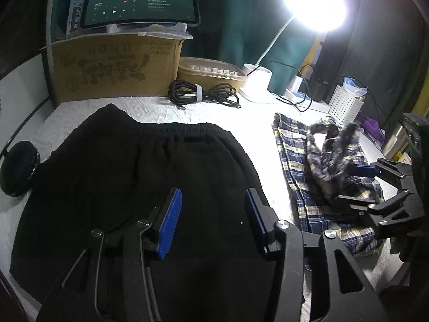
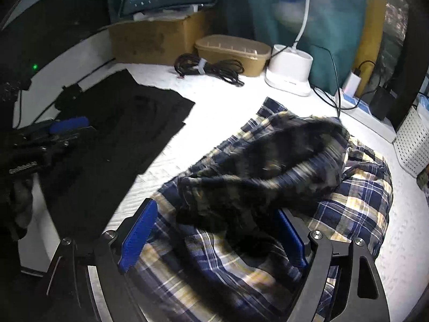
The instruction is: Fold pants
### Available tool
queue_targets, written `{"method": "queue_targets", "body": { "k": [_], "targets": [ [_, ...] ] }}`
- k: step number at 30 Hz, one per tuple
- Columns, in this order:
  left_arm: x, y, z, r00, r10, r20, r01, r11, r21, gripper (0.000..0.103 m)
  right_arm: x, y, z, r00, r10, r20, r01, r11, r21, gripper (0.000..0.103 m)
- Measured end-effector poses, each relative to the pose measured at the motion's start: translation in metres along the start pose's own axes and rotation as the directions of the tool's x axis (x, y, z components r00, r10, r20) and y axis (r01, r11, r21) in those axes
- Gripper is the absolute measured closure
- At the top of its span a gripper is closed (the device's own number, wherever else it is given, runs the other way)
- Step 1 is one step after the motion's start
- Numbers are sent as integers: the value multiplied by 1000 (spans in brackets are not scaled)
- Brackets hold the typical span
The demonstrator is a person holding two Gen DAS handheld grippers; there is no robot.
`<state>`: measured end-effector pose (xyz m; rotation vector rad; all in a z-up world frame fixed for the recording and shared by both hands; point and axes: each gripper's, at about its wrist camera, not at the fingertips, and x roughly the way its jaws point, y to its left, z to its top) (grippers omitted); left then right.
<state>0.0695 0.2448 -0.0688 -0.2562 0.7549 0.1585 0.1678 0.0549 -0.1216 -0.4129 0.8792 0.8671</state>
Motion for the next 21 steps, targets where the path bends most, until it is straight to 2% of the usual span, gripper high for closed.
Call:
{"method": "queue_targets", "body": {
  "k": [7, 13, 14, 15, 16, 21],
  "targets": [
    [0, -18, 2, 1000, 17, -5, -17, 999, 28, 55, -32, -23, -10, 996, 17, 85, -21, 998, 54, 17],
    [-1, -58, 12, 999, -38, 21, 35, 994, 108, 55, -53, -75, -30, 991, -44, 126, 23, 986, 162, 17],
    [-1, -66, 14, 998, -49, 24, 46, 991, 123, 52, -57, -86, -35, 990, -60, 128, 35, 981, 189, 17],
    [1, -74, 16, 998, -62, 26, 58, 989, 139, 44, -60, -96, -40, 989, -75, 130, 46, 976, 213, 17],
    [2, -82, 18, 997, -75, 27, 70, 985, 155, 41, -63, -105, -44, 988, -86, 131, 54, 971, 233, 17],
    [15, -127, 28, 992, -125, 11, 117, 955, 274, 40, -77, -145, -66, 982, -129, 137, 83, 950, 301, 17]
  ]
}}
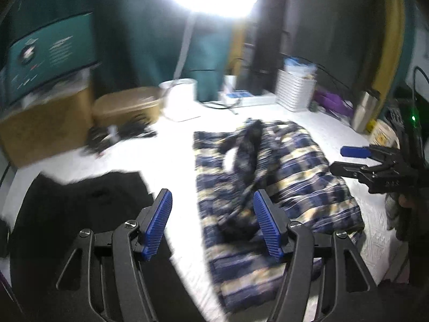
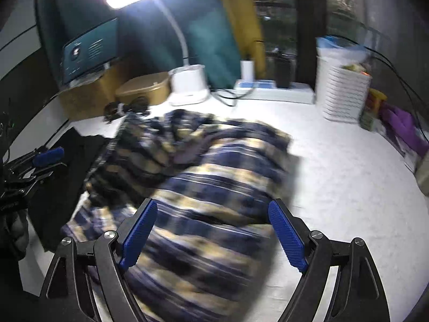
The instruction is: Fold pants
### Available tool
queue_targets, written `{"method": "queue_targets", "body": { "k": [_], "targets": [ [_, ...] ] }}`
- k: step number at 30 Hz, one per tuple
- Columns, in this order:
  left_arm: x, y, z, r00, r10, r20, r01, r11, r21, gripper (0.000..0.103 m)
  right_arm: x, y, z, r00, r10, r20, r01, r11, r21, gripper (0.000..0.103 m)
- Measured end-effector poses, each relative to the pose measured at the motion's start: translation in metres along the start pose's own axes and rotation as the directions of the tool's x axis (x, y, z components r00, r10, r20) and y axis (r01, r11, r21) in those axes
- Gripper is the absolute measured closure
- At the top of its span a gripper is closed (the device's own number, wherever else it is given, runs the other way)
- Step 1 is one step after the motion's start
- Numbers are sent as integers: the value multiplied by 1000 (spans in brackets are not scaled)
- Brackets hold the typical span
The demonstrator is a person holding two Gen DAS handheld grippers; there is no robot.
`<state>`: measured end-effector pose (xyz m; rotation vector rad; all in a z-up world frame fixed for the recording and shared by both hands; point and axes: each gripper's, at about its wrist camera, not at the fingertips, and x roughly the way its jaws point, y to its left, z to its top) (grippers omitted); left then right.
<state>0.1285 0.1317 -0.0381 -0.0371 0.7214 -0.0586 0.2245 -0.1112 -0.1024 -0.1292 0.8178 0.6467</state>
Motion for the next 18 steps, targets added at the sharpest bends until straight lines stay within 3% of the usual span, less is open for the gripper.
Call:
{"method": "queue_targets", "body": {
  "k": [5, 8, 10, 17, 18],
  "targets": [
    [30, -27, 24, 999, -33, -14, 34, 990, 139, 40, -3, -30, -2, 1000, 3, 26, -4, 999, 51, 18],
    [53, -36, 37, 998, -57, -40, 65, 974, 215, 40, 3, -37, 2, 999, 6, 31, -7, 999, 40, 33],
    [69, -39, 45, 996, -62, -62, 76, 966, 246, 40, 9, -40, 8, 999, 6, 32, -7, 999, 32, 37],
    [109, -35, 53, 984, -58, -166, 105, 952, 286, 40, 37, -44, 33, 998, 44, 48, -43, 999, -6, 41],
    [112, -31, 54, 985, -66, -162, 110, 955, 274, 41, 43, -47, 38, 998, 53, 44, -53, 999, -7, 51]
  ]
}}
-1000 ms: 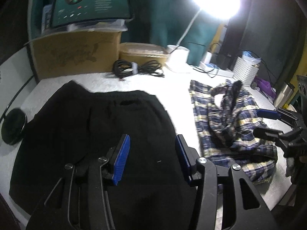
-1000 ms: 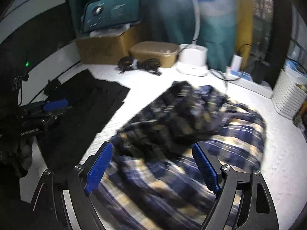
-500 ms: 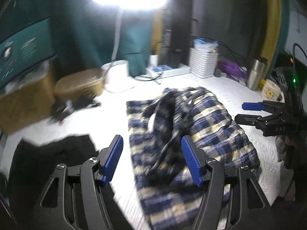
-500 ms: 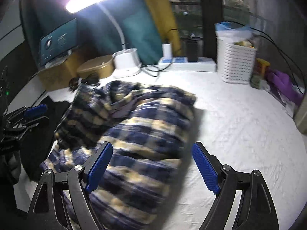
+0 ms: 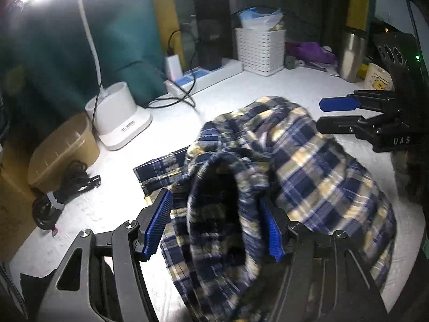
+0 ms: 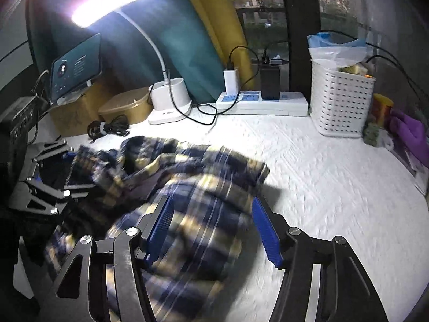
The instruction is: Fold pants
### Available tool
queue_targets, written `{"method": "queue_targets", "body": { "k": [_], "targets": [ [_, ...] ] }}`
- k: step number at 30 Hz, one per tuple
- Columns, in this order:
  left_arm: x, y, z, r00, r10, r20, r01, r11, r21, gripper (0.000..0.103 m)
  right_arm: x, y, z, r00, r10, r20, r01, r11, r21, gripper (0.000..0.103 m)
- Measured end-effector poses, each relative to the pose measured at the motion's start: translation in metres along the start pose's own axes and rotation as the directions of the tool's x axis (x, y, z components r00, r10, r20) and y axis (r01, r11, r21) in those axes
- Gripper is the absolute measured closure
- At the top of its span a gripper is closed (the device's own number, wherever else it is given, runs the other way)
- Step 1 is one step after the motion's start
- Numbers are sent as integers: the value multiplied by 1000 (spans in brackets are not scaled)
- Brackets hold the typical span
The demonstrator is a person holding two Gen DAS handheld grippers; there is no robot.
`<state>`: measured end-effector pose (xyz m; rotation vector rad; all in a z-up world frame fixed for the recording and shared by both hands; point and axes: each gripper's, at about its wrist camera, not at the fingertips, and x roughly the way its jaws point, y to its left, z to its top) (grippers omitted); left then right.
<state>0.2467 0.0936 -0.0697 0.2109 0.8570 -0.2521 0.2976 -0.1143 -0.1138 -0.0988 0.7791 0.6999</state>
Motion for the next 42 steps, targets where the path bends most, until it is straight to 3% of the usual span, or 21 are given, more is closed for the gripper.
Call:
{"method": "queue_targets", "body": {
  "k": [1, 3, 5, 7, 12, 21, 24, 26, 31, 32, 33, 34, 35, 40, 42],
  "targets": [
    [1, 5, 0, 1000, -20, 12, 20, 1000, -20, 45, 5, -2, 3, 1000, 9, -5, -9, 1000, -1, 56],
    [5, 12, 0, 999, -45, 5, 45, 997, -55, 80, 18, -6, 8, 999, 28, -26, -28, 1000, 1, 68],
    [2, 16, 2, 999, -46, 28, 48, 996, -74, 85, 29, -7, 10, 998, 40, -49, -40, 999, -3, 80],
    [-4, 21, 5, 996, -76, 55, 81, 992, -99, 91, 34, -8, 13, 997, 47, -54, -47, 999, 1, 85],
    [-9, 34, 17, 993, -69, 94, 80, 989, -127, 92, 39, -4, 32, 999, 25, -28, -26, 998, -50, 87],
    [39, 69, 8, 998, -65, -23, 57, 967, -250, 88, 81, -15, 32, 996, -16, -92, 12, 999, -44, 87],
    [46, 78, 5, 994, -93, -51, 72, 947, -315, 86, 72, -17, 37, 997, -34, -70, 32, 999, -38, 87],
    [34, 77, 9, 994, -101, -34, 86, 949, -302, 86, 59, -20, 39, 997, -42, -60, 40, 999, -30, 87],
    [5, 79, 14, 995, -96, 21, 98, 952, -289, 68, 35, -30, 42, 999, -15, -34, 13, 999, -38, 85],
    [1, 79, 14, 995, -94, 30, 98, 953, -287, 64, 33, -33, 42, 999, -15, -38, 14, 999, -37, 68],
    [-2, 79, 13, 995, -93, 36, 99, 954, -284, 64, 34, -35, 41, 999, -20, -46, 19, 999, -38, 33],
    [-3, 80, 12, 995, -93, 36, 99, 953, -285, 64, 35, -38, 39, 998, -20, -53, 18, 999, -36, 17],
    [-3, 81, 11, 995, -90, 37, 97, 953, -288, 63, 35, -41, 37, 999, -5, -55, 3, 1000, -26, 9],
    [6, 90, 4, 997, -68, 21, 71, 942, -327, 63, 28, -45, 34, 1000, -1, -18, 1, 1000, -5, 13],
    [9, 89, 4, 998, -61, 14, 62, 945, -322, 63, 28, -42, 33, 999, 12, -31, -12, 1000, -19, 43]
  ]
}}
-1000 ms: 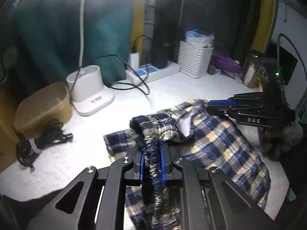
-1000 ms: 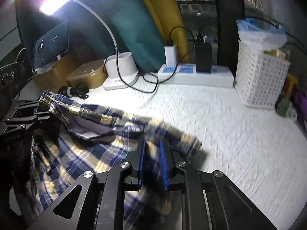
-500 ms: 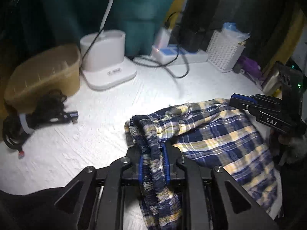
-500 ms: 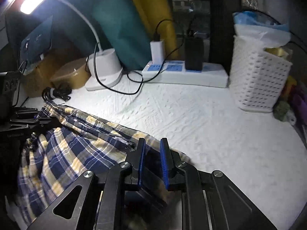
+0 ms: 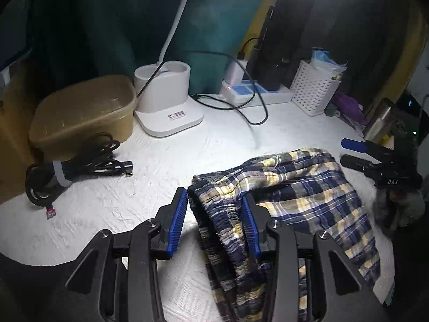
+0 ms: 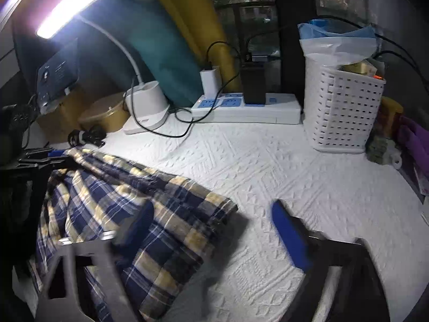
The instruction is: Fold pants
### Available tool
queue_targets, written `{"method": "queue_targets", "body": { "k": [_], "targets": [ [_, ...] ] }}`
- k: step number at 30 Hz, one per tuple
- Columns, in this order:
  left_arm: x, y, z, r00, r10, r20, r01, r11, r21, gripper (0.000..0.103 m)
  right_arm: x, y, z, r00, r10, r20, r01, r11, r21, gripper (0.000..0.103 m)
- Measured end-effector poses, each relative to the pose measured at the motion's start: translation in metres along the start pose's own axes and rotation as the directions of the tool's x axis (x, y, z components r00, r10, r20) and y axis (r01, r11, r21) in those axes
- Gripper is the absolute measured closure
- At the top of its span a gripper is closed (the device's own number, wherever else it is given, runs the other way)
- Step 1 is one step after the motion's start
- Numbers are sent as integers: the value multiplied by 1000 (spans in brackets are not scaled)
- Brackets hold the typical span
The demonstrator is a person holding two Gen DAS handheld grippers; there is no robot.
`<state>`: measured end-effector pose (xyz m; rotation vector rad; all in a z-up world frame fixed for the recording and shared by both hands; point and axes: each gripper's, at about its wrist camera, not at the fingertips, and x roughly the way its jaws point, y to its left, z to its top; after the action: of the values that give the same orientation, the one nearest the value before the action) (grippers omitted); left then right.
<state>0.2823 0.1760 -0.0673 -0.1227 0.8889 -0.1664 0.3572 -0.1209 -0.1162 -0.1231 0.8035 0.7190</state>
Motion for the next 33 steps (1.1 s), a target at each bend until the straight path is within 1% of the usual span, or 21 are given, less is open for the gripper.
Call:
{"method": "queue_targets", "body": {
  "k": [2, 4, 6, 7, 9, 11, 12, 19, 21, 23, 26, 28, 29, 31, 32, 33],
  "targets": [
    [1, -2, 1, 1000, 2, -2, -2, 1000, 6, 63, 2, 8, -1, 1000, 10, -22, -11, 999, -38, 49],
    [2, -5, 4, 1000, -1, -2, 1, 1000, 17, 63, 6, 16, -4, 998, 29, -47, -32, 997, -72, 53],
    [5, -9, 6, 1000, 0, -9, 0, 999, 32, 63, 14, 25, -7, 996, 38, -85, -47, 993, -108, 65],
    [8, -11, 8, 1000, 1, -17, 0, 999, 37, 63, 19, 28, -9, 994, 35, -102, -48, 991, -124, 67],
    [16, -11, 8, 999, 3, -48, -1, 999, 44, 63, 27, 30, -10, 993, 21, -118, -38, 989, -142, 87],
    [22, -11, 7, 998, 11, -63, -8, 999, 45, 63, 29, 25, -6, 993, 23, -118, -37, 992, -122, 93],
    [23, -11, 7, 998, 10, -67, -7, 999, 44, 63, 28, 23, -4, 993, 22, -114, -35, 993, -116, 94],
    [24, -12, 9, 997, 16, -79, -12, 999, 50, 63, 40, 26, 9, 993, -16, -121, -2, 989, -149, 96],
    [30, -13, 9, 995, 24, -101, -18, 998, 64, 63, 46, 26, 9, 992, -52, -117, 31, 985, -172, 96],
    [38, -13, 6, 992, 44, -118, -34, 996, 79, 62, 51, 25, 9, 992, -71, -107, 51, 983, -176, 96],
    [41, -9, 4, 992, 59, -114, -52, 997, 64, 54, 52, 28, 8, 989, -122, -87, 103, 975, -196, 96],
    [34, -6, 5, 994, 72, -88, -67, 996, 54, 53, 52, 32, 7, 984, -163, -74, 143, 966, -217, 96],
    [30, -3, 6, 995, 69, -76, -66, 997, 42, 52, 51, 32, 7, 982, -175, -69, 156, 964, -215, 93],
    [25, 2, 8, 996, 69, -61, -68, 997, 19, 49, 49, 30, 7, 980, -190, -60, 175, 964, -201, 82],
    [22, 4, 8, 996, 68, -59, -68, 998, 5, 47, 46, 27, 7, 978, -204, -54, 191, 965, -182, 71],
    [19, 4, 8, 997, 61, -54, -61, 998, -7, 47, 43, 24, 7, 977, -207, -52, 196, 967, -161, 63]
  ]
}}
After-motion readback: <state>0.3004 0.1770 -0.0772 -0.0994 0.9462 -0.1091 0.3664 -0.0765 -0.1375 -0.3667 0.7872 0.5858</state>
